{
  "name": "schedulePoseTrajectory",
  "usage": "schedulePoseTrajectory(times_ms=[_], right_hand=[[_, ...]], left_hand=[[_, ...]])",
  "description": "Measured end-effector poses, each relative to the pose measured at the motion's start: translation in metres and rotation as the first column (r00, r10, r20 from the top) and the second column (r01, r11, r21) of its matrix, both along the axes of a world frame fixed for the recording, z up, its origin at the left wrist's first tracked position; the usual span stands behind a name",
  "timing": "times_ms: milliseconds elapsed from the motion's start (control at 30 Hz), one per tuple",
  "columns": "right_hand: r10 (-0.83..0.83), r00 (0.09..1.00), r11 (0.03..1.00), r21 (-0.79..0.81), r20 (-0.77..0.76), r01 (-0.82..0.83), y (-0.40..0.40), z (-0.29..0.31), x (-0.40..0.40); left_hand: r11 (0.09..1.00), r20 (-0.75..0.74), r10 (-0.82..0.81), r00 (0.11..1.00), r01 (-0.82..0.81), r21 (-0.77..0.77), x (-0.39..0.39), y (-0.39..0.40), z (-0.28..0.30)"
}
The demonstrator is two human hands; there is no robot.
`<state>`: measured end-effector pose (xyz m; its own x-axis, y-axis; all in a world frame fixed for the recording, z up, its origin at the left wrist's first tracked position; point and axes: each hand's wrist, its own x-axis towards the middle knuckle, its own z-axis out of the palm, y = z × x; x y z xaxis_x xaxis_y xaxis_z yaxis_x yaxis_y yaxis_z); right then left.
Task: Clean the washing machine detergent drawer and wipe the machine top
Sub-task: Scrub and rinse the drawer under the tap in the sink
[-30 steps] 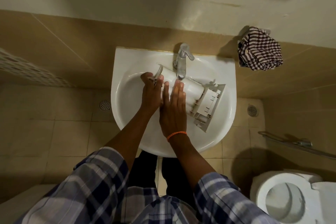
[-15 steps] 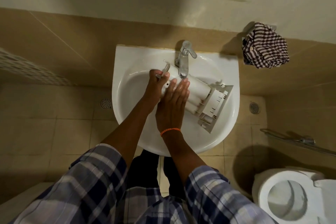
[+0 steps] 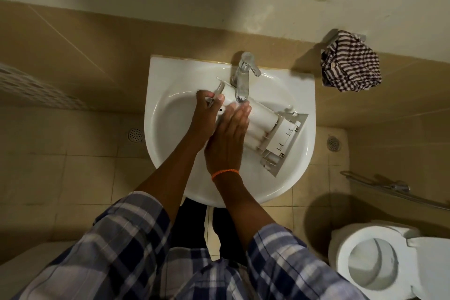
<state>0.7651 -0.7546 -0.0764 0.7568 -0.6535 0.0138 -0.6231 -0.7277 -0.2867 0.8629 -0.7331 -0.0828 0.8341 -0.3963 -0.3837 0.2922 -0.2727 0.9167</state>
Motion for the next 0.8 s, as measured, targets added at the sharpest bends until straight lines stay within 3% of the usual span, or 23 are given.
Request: schedulePoseTrajectory(times_ms=[133,267,467,533,600,667,733,800], right_hand=[[0.105,0.994,0.992,-0.072,-0.027,-0.107,-0.015,-0.008,-0.019],[-0.071,0.997,0.994,-0.083,0.027,0.073,-0.024,-0.009,-0.045],[-0.307,0.948,0.952,-0.01,-0.084,0.307,0.004,-0.001,0.011],[-0.212,0.973,0.977,-0.04,-0.095,0.209,0.007,-0.002,0.013],[0.067,0.994,0.995,-0.069,-0.089,-0.073,0.009,-0.006,0.002],[0.221,0.972,0.969,-0.099,-0.075,-0.228,0.001,-0.008,-0.011],[0.182,0.98,0.973,-0.131,-0.081,-0.192,-0.012,-0.009,-0.019],[0.008,1.0,0.992,-0.124,-0.018,-0.01,-0.023,-0.007,-0.019]], left_hand=[[1.0,0.022,0.001,1.0,-0.002,0.02,0.001,0.002,-0.004],[0.999,0.015,-0.001,1.0,0.001,0.033,-0.006,0.007,-0.009],[0.998,0.035,0.013,0.999,-0.015,0.053,-0.009,0.01,-0.002],[0.999,0.04,0.027,0.999,-0.029,0.042,-0.008,0.016,-0.002],[0.998,0.036,0.037,0.999,-0.038,0.045,-0.008,0.022,-0.003],[0.997,0.029,0.056,0.998,-0.058,0.044,-0.006,0.025,-0.006],[0.996,0.038,0.068,0.997,-0.07,0.047,-0.003,0.026,-0.007],[0.997,0.066,0.058,0.996,-0.061,0.053,-0.001,0.023,-0.005]])
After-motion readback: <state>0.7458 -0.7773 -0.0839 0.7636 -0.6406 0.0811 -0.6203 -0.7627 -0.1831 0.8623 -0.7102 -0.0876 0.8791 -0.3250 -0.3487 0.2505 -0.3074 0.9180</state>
